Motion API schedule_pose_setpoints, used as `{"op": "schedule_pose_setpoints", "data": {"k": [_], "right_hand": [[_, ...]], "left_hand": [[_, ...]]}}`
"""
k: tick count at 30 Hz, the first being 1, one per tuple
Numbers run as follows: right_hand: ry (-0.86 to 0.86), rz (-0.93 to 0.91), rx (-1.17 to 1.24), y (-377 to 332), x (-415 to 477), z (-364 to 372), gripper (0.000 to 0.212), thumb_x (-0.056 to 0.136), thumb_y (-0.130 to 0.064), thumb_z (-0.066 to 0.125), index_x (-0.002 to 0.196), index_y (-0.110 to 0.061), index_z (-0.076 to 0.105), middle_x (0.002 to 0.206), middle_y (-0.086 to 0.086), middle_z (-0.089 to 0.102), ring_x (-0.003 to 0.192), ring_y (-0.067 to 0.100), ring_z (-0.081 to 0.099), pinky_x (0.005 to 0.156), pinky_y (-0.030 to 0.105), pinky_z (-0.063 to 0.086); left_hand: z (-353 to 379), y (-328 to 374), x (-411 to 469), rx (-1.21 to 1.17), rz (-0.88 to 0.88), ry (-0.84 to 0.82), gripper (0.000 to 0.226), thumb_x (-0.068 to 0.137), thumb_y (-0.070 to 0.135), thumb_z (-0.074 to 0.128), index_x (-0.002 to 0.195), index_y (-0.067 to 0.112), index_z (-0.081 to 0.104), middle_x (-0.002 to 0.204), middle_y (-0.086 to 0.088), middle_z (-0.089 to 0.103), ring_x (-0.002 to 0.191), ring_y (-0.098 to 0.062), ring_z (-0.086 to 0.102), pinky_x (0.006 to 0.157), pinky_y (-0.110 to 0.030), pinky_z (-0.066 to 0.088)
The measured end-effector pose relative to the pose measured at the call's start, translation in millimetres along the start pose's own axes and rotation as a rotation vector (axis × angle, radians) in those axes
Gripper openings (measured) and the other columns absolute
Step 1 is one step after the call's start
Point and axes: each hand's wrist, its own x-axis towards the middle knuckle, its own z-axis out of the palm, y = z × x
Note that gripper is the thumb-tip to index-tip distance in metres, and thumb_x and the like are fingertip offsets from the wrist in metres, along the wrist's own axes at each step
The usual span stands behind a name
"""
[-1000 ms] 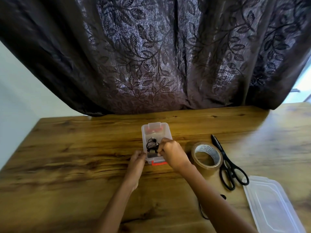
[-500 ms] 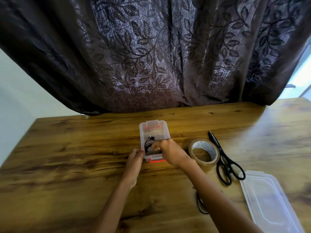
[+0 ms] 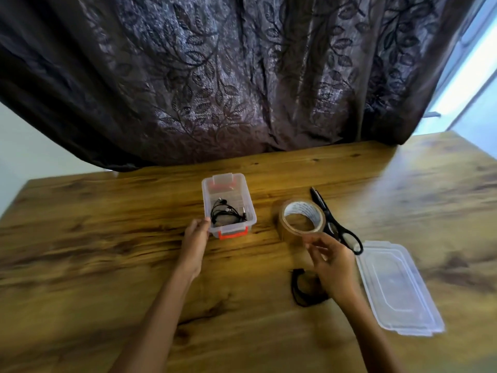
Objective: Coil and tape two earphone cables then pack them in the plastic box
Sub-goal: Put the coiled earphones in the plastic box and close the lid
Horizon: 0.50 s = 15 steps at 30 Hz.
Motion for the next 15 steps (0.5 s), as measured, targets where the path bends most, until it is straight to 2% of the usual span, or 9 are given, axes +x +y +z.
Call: {"op": "schedule_pose_setpoints", "data": {"k": [3,6,11,15], "right_hand": [[0.026,0.086,-0.081,19,-15,-15,0.017,0.084,-0.007,0.064,0.1,-0.012,0.067,0.091,0.0,0.065,0.088,0.016,0.062,0.074,0.028,0.047],[0.0,0.139,-0.158,33,-27,-23,0.027,0.08,-0.014,0.071,0.106,-0.01,0.065,0.1,0.004,0.064,0.091,0.019,0.062,0.078,0.033,0.052],[-0.062,0.208,-0.168,37,-40,-23,0.04,0.077,-0.025,0.073,0.113,-0.012,0.063,0.098,0.006,0.068,0.081,0.013,0.064,0.073,0.025,0.053],[-0.056,0.185,-0.181,33,-42,-20,0.03,0.081,-0.02,0.07,0.11,-0.015,0.066,0.088,-0.003,0.066,0.071,0.001,0.059,0.06,0.009,0.044]], "left_hand": [[1,2,-2,-0.024,-0.004,0.008,0.015,0.096,0.021,0.044,0.084,0.02,0.054,0.114,-0.01,0.056,0.111,-0.022,0.053,0.092,-0.03,0.04],[3,3,-5,-0.032,-0.003,0.007,0.013,0.097,0.02,0.043,0.09,0.015,0.053,0.119,-0.013,0.055,0.117,-0.023,0.051,0.097,-0.029,0.039],[5,2,-8,-0.027,0.016,0.012,0.028,0.097,0.018,0.041,0.118,0.002,0.049,0.128,-0.015,0.052,0.119,-0.023,0.049,0.099,-0.027,0.037],[5,3,-10,-0.014,0.009,0.004,0.021,0.097,0.019,0.041,0.111,0.007,0.051,0.127,-0.014,0.051,0.116,-0.02,0.049,0.098,-0.026,0.037]]}}
